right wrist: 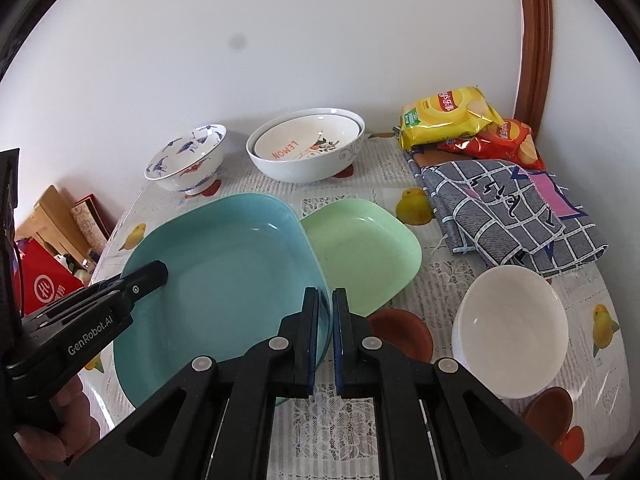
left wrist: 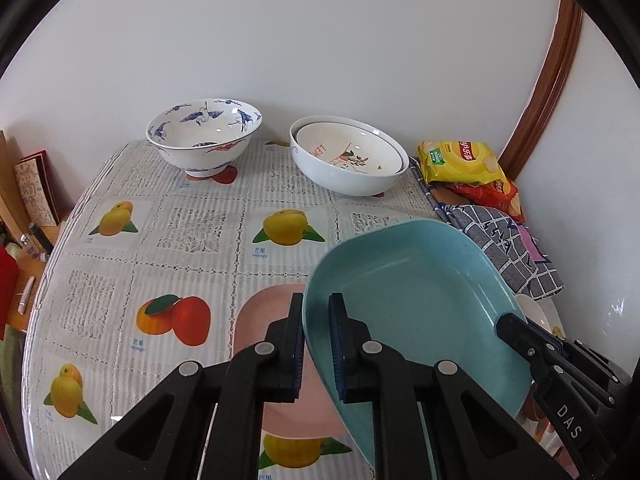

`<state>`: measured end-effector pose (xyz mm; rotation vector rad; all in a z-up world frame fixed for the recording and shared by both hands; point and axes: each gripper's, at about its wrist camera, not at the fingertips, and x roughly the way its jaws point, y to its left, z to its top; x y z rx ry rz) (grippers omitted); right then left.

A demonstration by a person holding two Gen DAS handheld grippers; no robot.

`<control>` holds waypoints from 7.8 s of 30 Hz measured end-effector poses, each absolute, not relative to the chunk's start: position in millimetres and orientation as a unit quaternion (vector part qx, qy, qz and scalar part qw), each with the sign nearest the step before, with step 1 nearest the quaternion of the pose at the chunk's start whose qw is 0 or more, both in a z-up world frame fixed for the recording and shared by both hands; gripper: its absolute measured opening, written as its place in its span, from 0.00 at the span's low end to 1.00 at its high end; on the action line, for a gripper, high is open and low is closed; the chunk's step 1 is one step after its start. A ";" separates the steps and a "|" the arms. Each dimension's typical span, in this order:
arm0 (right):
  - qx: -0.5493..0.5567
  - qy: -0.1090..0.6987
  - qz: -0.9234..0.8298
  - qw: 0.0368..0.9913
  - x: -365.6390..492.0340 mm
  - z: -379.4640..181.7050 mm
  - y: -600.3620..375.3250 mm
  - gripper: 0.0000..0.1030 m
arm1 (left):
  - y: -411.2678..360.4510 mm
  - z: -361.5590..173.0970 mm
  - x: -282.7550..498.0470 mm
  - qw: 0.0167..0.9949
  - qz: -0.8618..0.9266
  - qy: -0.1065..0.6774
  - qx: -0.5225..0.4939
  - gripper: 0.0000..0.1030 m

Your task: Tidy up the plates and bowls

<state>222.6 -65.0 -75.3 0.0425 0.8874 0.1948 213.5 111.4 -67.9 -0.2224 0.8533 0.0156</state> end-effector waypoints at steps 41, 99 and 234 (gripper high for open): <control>-0.001 0.454 0.104 0.885 189.8 -98.9 -32.4 0.06 | 144.7 -101.1 184.4 0.886 0.024 0.443 -0.138 0.11; -0.067 0.526 0.122 0.839 231.5 -168.3 -0.4 0.17 | 163.9 -147.3 250.0 0.869 0.040 0.471 -0.146 0.12; -0.033 0.479 0.036 0.877 344.2 -144.2 -121.9 0.53 | 59.5 -141.7 346.2 0.858 0.015 0.503 -0.099 0.56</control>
